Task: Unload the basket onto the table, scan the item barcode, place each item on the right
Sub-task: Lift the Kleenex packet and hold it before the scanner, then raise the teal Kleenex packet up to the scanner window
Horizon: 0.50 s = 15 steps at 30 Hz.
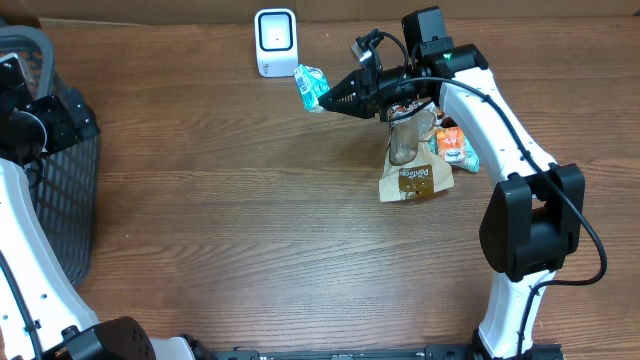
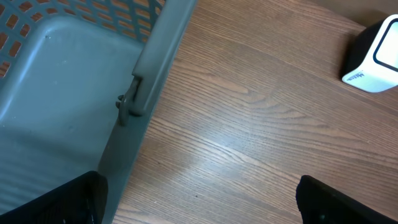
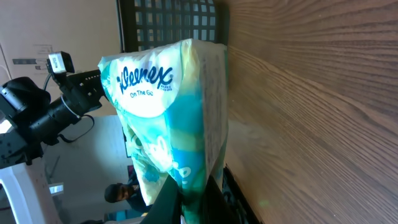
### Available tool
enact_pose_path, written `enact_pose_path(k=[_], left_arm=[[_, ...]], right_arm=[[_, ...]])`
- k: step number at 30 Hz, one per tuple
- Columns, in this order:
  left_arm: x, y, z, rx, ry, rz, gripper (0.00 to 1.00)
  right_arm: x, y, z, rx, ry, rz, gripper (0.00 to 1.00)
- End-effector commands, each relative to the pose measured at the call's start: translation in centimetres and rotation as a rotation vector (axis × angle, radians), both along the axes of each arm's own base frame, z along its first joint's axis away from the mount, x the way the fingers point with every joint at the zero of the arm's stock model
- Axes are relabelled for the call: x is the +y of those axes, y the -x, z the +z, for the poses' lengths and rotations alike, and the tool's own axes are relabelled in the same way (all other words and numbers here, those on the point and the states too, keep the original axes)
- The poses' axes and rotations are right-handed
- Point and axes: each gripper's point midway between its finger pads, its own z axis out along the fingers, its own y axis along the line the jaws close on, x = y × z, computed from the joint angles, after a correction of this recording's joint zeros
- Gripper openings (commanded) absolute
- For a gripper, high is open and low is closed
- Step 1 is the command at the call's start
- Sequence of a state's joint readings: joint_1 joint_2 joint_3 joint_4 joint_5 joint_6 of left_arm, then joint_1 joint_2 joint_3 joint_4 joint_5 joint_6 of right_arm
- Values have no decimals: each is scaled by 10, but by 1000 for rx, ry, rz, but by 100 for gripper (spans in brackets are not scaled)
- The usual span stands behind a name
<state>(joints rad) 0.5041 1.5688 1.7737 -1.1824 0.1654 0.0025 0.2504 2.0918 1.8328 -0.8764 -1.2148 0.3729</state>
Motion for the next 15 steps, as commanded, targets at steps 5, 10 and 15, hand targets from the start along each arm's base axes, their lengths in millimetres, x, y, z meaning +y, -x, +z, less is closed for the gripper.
enact_pose_path(k=[5, 10, 15], left_arm=[[-1, -2, 9, -27, 1, 1, 99], [-1, -2, 9, -27, 1, 1, 100], [-1, -2, 9, -27, 1, 1, 100]], right_arm=[[6, 15, 46, -13, -180, 97, 4], [7, 16, 49, 39, -189, 96, 4], [7, 16, 49, 47, -187, 93, 4]])
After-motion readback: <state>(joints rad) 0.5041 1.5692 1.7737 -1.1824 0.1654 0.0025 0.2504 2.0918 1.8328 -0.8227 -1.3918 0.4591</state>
